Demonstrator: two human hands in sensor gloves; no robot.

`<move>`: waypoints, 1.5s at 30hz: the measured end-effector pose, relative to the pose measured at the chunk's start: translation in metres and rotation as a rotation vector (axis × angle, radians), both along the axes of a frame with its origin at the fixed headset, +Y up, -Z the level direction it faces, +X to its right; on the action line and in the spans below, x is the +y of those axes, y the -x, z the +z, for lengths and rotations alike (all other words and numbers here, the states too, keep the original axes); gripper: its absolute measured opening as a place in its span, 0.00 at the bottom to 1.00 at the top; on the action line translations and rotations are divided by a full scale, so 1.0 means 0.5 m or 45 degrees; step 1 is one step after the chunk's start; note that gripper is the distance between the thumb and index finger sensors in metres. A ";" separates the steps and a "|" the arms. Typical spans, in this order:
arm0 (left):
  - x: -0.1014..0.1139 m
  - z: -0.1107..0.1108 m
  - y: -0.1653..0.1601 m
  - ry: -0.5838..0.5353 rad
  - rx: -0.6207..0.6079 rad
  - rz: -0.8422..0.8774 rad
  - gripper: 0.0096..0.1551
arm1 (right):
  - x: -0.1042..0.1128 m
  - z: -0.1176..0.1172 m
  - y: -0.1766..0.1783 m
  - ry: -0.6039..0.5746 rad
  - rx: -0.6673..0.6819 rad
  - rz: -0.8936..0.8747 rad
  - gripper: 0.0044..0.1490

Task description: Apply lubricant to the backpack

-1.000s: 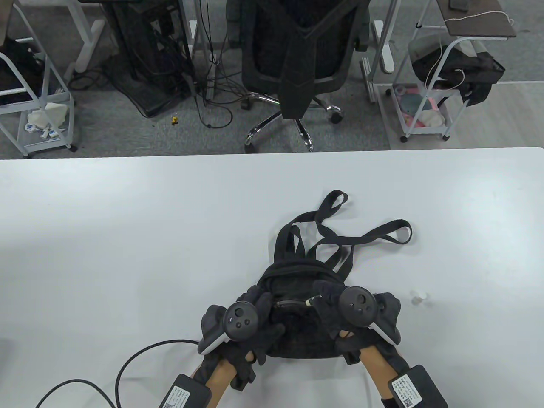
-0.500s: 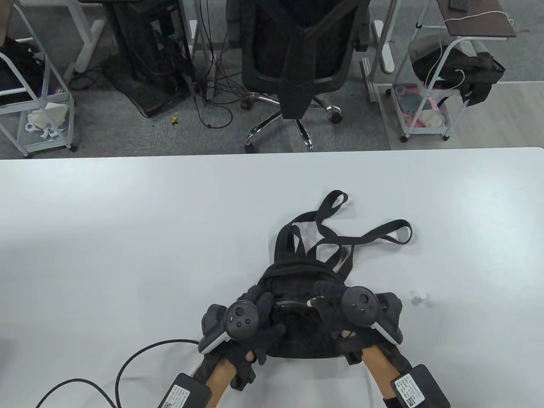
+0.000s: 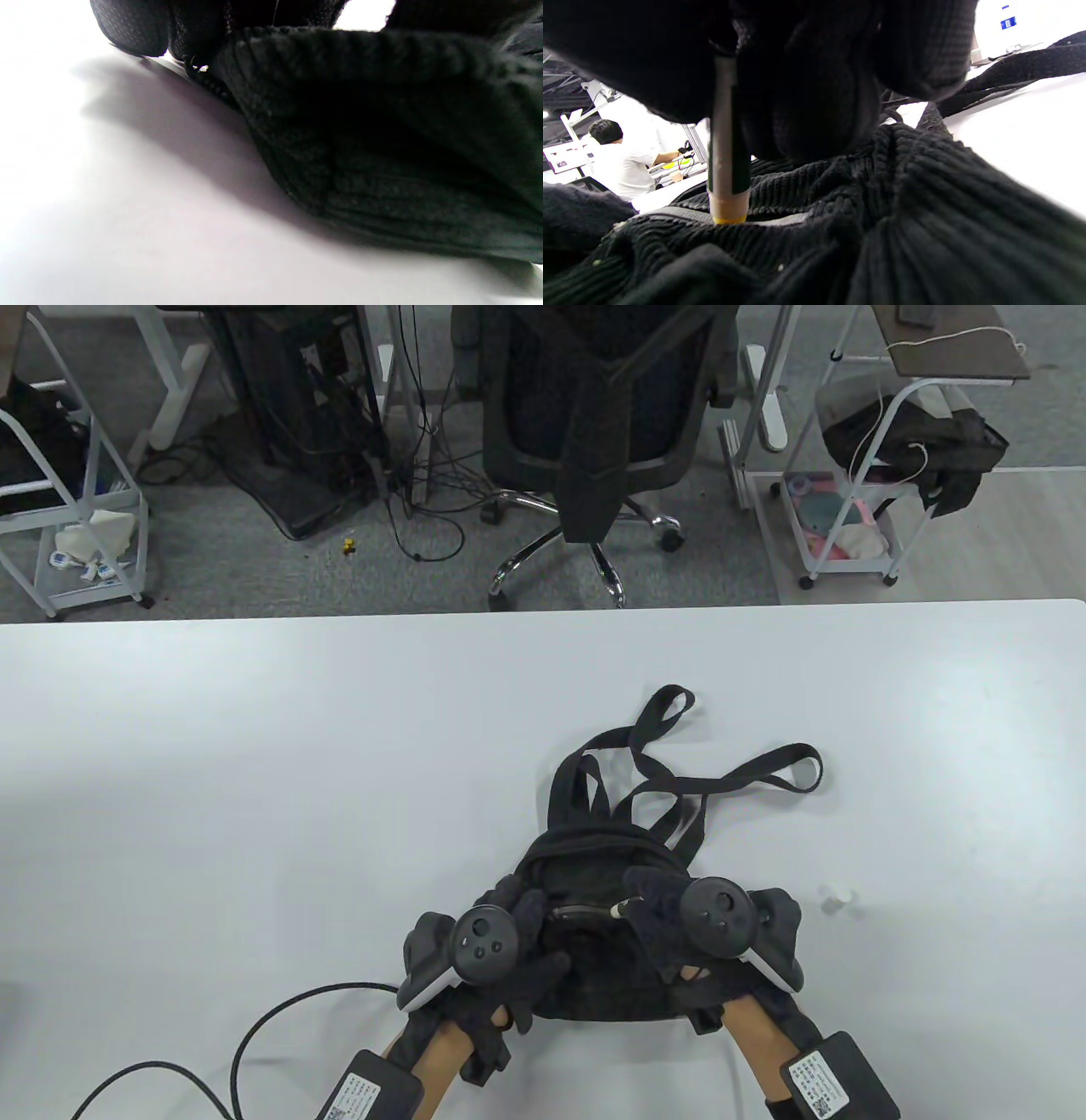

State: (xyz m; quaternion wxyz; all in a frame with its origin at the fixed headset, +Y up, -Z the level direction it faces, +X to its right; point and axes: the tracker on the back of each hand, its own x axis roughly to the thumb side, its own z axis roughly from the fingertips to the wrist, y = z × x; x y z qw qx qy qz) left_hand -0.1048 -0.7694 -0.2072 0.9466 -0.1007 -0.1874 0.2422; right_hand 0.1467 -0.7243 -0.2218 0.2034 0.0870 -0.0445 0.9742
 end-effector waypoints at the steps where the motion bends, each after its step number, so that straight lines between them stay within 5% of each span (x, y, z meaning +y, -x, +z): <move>1: 0.000 0.000 0.000 0.000 0.000 0.003 0.49 | 0.001 0.002 -0.002 -0.011 -0.003 0.019 0.24; 6: 0.000 0.000 0.000 -0.003 -0.002 0.000 0.49 | 0.005 0.006 -0.026 -0.004 -0.052 0.108 0.24; 26: -0.001 0.001 -0.003 -0.004 -0.005 -0.012 0.49 | -0.006 -0.003 0.002 0.061 0.000 -0.127 0.25; 32: -0.001 0.002 -0.003 -0.007 -0.006 -0.012 0.49 | 0.004 0.006 -0.009 0.002 -0.034 0.031 0.24; 39: -0.001 0.001 -0.003 -0.005 -0.008 -0.011 0.49 | -0.001 -0.002 0.012 0.042 -0.005 -0.104 0.25; 45: -0.001 0.001 -0.003 -0.004 -0.009 -0.009 0.49 | 0.001 0.002 -0.005 0.023 -0.036 0.001 0.25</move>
